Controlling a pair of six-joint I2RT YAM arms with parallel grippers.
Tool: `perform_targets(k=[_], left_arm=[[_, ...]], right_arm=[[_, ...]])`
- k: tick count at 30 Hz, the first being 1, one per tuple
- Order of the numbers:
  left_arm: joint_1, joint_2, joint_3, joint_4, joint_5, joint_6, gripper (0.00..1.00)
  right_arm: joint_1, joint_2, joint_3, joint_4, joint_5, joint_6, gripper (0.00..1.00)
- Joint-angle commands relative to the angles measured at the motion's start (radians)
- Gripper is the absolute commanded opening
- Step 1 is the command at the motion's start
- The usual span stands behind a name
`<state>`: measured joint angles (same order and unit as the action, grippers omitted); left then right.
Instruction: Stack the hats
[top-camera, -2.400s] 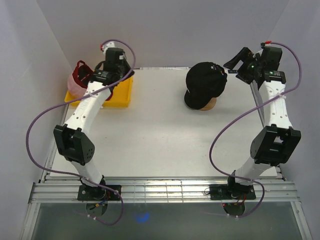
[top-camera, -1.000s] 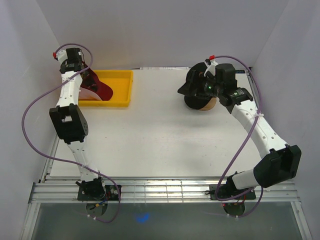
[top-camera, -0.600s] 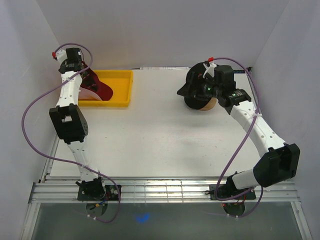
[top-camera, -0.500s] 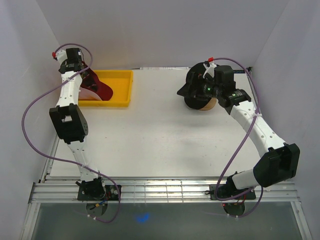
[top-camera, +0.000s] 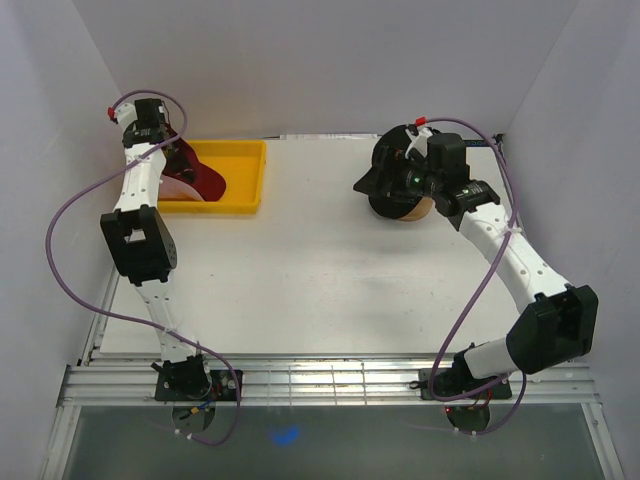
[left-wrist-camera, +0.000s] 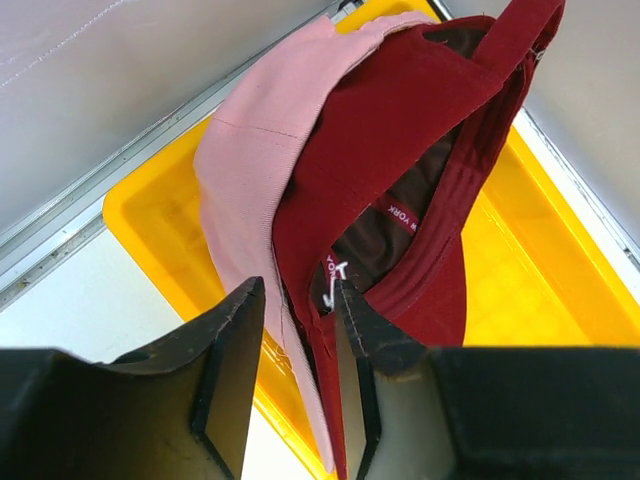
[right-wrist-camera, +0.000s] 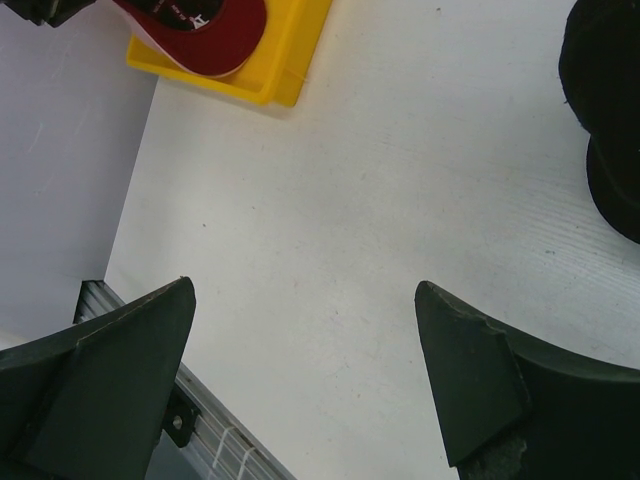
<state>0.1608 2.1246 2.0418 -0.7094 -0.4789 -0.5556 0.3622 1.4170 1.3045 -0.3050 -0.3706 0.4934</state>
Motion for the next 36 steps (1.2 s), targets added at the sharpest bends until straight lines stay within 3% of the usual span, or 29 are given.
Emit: perform_targets(k=[1, 9, 15, 20, 24, 27, 28, 36], left_arm=[[0.006, 0.001, 0.006, 0.01, 0.002, -0.001, 0.42], [0.006, 0.011, 0.004, 0.008, 0.01, -0.01, 0.29], [0.005, 0.014, 0.004, 0.01, -0.001, -0.007, 0.39], [0.005, 0.024, 0.017, 0.01, -0.01, -0.001, 0.4], [0.006, 0.04, 0.024, 0.007, -0.001, -0.003, 0.33], [0.005, 0.046, 0.034, 0.004, 0.016, -0.007, 0.16], [0.005, 0.043, 0.035, 0.004, 0.019, -0.007, 0.0], [-0.001, -0.012, 0.099, 0.062, 0.129, 0.054, 0.0]], right_arm=[[0.006, 0.011, -0.011, 0.058, -0.019, 0.005, 0.95], [0.004, 0.016, -0.016, 0.063, -0.017, 0.007, 0.95], [0.004, 0.019, -0.02, 0.067, -0.019, 0.007, 0.95], [0.006, 0.019, -0.028, 0.066, -0.017, 0.005, 0.95], [0.006, 0.017, -0.036, 0.067, -0.016, 0.004, 0.95], [0.006, 0.017, -0.036, 0.067, -0.014, 0.004, 0.95], [0.006, 0.016, -0.036, 0.066, -0.016, 0.004, 0.95], [0.006, 0.022, -0.019, 0.06, -0.014, 0.004, 0.95]])
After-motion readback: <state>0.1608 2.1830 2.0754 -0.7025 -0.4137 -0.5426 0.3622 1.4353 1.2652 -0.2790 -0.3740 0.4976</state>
